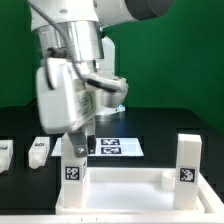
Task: Assemble desk
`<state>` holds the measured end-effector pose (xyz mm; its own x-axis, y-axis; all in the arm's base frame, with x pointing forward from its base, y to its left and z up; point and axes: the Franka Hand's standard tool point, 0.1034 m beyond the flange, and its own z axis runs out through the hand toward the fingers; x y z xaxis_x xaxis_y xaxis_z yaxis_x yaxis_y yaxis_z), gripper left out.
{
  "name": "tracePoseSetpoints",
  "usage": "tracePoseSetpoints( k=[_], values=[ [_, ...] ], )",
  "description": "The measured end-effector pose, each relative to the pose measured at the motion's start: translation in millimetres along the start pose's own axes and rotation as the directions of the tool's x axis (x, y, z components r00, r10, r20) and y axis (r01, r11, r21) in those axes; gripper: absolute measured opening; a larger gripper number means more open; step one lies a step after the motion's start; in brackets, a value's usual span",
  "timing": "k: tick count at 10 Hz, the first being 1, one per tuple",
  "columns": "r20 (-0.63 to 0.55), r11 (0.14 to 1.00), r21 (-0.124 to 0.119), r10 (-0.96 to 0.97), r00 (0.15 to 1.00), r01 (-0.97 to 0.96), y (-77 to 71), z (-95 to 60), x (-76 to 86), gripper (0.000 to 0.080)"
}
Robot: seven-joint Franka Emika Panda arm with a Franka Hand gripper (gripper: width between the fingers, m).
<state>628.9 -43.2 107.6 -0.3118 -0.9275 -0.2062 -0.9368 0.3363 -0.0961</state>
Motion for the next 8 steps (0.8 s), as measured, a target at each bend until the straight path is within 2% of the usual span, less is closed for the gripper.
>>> tracePoseSetpoints(
  k=[2,3,4,5,6,7,8],
  values=[
    [0.021,0.97,0.01,0.243,0.97,-0.244,-1.4,0.0,-1.2,0.0296],
    [0.02,0.955,0.009,0.296,0.955,-0.296,0.2,1.3,-1.1,0.0296],
    [0.019,0.952,0.008,0.305,0.952,-0.305,0.5,1.7,-1.5,0.0289],
    [0.018,0.954,0.006,0.299,0.954,-0.299,0.6,1.1,-2.4,0.0348],
    [0.029,0.963,-0.003,0.27,0.962,-0.27,0.6,-6.7,-11.1,0.0348],
    [0.054,0.972,-0.007,0.236,0.97,-0.236,0.0,-22.9,-25.2,0.0552],
    [0.069,0.975,-0.009,0.22,0.973,-0.22,0.7,-31.4,-32.7,0.0552]
  ],
)
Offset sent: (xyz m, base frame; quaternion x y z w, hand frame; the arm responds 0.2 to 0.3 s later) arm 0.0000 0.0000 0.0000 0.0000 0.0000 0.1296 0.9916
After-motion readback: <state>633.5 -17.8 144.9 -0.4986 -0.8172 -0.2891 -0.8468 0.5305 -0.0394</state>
